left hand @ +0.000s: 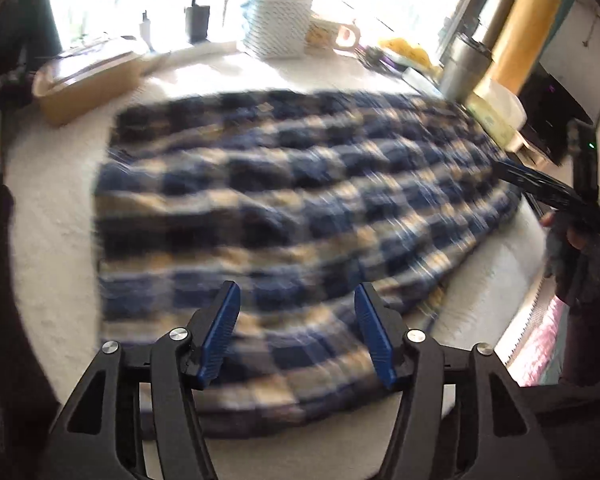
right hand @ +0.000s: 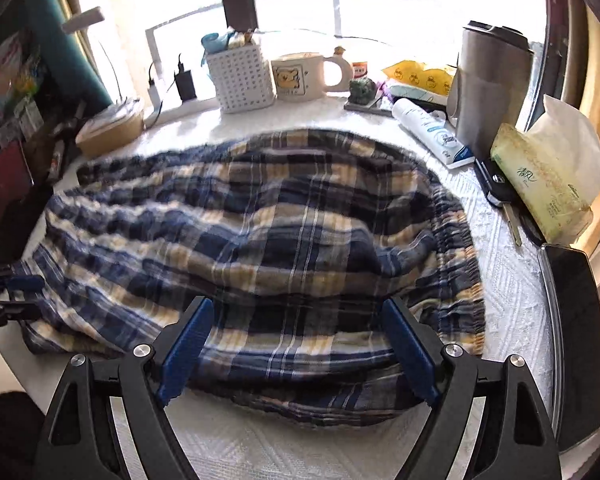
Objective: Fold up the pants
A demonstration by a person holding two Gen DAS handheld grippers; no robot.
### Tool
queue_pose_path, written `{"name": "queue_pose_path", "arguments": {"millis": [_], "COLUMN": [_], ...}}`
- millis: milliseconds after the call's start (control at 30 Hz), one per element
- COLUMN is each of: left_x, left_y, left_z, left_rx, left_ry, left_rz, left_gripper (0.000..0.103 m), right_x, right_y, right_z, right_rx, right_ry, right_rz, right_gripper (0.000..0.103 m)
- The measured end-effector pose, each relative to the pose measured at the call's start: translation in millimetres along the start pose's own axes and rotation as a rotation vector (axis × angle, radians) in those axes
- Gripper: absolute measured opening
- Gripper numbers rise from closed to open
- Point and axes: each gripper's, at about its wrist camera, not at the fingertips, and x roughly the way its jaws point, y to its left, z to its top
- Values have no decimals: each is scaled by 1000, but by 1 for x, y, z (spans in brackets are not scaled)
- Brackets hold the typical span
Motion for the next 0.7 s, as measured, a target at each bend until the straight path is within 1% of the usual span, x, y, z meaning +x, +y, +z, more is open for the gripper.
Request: {"name": "queue_pose_path", "arguments": {"millis": [100, 167, 267, 433, 600, 700], "left_x": [0, 4, 14, 16, 7, -3], "left_y": [18, 26, 38, 41, 45, 50], "left_z": [14, 20, 25, 33, 38, 33], "left_rx": [-16, -19, -37, -39, -46, -62], "left_ry": [-15, -17, 6, -14, -58, -90], "left_rz": [53, 65, 80, 59, 52, 46], "left_gripper": [59, 59, 59, 60, 60, 60], "right_x": [-4, -7, -12, -20, -30, -32], "right_y": [-15, -28, -48, -67, -65, -56], "right_z": [11, 15, 12, -2, -15, -22], "right_rx": [56, 114, 185, 264, 298, 302], "right_ry": [-41, -57, -62, -32, -28, -22], "right_rz": [-48, -66, -86, -131, -160, -160], "right_gripper": [87, 87, 87, 87, 87, 87]}}
